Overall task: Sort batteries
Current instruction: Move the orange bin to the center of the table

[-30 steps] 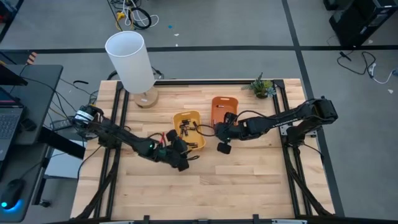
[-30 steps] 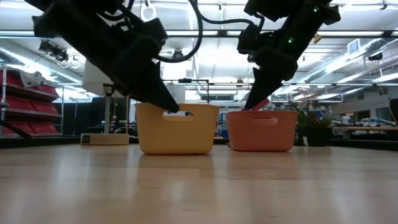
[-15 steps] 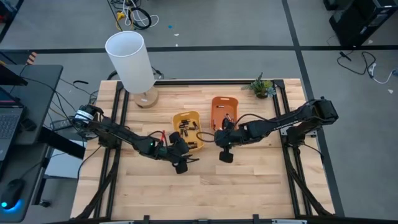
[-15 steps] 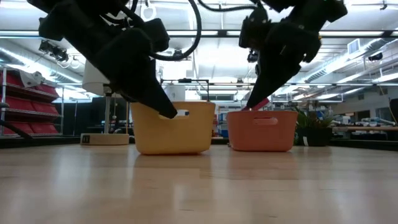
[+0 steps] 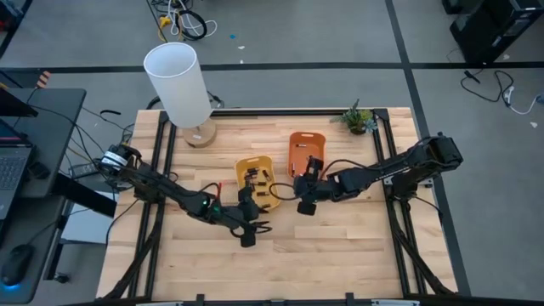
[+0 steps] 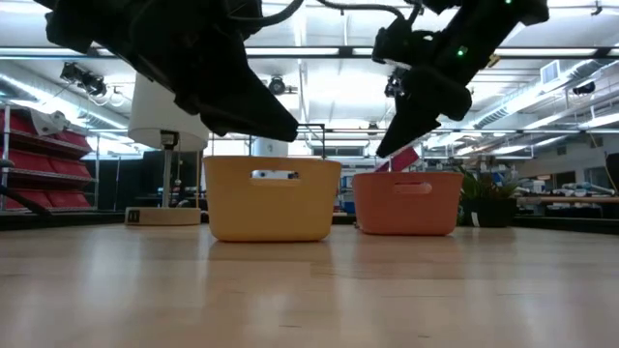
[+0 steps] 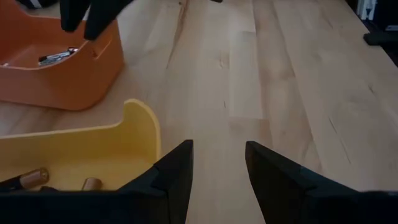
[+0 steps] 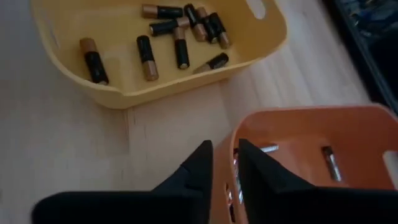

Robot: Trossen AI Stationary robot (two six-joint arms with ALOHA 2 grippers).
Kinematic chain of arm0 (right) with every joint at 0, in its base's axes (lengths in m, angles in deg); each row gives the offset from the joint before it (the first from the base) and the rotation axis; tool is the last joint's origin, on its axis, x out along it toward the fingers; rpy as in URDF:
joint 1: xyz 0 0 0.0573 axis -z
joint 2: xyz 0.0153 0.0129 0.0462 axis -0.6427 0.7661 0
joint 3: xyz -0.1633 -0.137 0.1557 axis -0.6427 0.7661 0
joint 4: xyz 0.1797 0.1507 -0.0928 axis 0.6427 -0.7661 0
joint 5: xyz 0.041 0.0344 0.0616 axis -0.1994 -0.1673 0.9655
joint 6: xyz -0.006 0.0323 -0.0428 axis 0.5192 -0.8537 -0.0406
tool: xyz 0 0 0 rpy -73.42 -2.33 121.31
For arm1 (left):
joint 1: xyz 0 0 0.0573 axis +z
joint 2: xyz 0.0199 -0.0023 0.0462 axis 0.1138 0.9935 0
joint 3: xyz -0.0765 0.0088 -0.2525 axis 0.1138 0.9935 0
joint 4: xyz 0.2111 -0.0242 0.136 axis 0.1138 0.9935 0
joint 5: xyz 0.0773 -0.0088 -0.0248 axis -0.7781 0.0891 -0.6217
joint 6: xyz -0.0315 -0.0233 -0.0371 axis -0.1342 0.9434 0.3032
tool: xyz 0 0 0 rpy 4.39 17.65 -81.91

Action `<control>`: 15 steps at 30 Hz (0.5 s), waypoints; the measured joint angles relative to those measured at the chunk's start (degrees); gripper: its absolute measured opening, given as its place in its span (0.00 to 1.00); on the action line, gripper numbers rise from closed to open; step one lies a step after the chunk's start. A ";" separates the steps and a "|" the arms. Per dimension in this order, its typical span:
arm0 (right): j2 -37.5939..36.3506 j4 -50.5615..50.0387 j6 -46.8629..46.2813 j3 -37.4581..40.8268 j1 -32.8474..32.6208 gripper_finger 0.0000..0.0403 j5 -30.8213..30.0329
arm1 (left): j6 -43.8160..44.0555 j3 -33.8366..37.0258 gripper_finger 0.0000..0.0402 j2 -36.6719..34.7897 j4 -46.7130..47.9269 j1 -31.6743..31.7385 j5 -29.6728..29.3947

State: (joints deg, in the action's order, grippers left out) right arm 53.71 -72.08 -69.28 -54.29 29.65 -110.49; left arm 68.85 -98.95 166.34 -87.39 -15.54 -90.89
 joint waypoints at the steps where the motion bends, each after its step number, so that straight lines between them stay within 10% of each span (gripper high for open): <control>1: 0.00 -0.21 -0.78 0.00 0.59 0.19 1.20 | 0.00 0.00 0.40 0.00 -0.06 -0.17 -0.06; 15: 0.02 -0.84 0.46 0.00 5.59 0.44 6.71 | 1.84 0.00 0.40 0.02 1.46 -2.85 -13.51</control>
State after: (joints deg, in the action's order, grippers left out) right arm 53.73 -72.93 -68.81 -54.29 35.24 -103.79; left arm 70.68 -98.95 166.36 -85.92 -18.39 -104.40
